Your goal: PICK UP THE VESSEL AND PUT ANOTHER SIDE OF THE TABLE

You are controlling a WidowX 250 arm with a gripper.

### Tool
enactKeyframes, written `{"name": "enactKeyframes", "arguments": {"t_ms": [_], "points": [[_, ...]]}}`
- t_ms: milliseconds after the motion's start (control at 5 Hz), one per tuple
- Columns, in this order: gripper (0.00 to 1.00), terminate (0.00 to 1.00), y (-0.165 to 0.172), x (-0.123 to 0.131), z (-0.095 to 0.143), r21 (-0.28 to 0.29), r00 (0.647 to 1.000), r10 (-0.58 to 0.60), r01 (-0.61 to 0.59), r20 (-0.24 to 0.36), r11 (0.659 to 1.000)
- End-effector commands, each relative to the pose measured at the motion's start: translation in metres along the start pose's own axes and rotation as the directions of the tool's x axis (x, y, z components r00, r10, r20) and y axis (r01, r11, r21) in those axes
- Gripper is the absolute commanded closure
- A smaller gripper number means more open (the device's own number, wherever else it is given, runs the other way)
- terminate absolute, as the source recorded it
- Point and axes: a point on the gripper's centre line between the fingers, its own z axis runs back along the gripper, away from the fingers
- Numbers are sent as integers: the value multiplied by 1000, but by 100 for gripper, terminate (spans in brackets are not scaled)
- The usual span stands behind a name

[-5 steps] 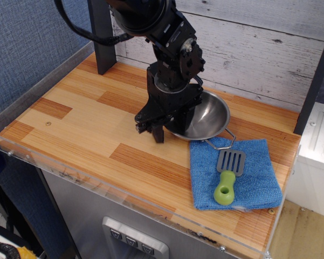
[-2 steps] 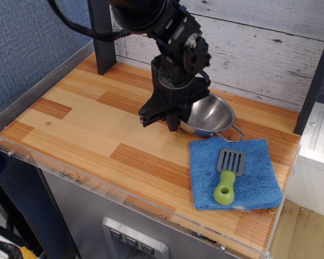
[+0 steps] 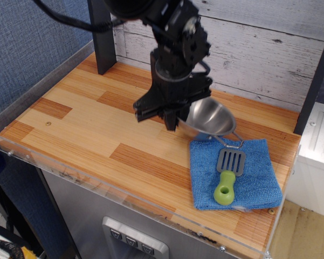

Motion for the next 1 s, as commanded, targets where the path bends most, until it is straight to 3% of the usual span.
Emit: {"name": "enactKeyframes", "arguments": {"t_ms": [0, 200, 400, 800], "points": [[100, 0, -4, 18, 77, -111, 990, -55, 70, 133, 991], [100, 0, 11, 19, 98, -144, 987, -40, 63, 158, 988], [100, 0, 39, 26, 112, -125, 984, -23, 46, 178, 991], [100, 0, 103, 47, 110, -77, 979, 35, -20, 201, 997]]}}
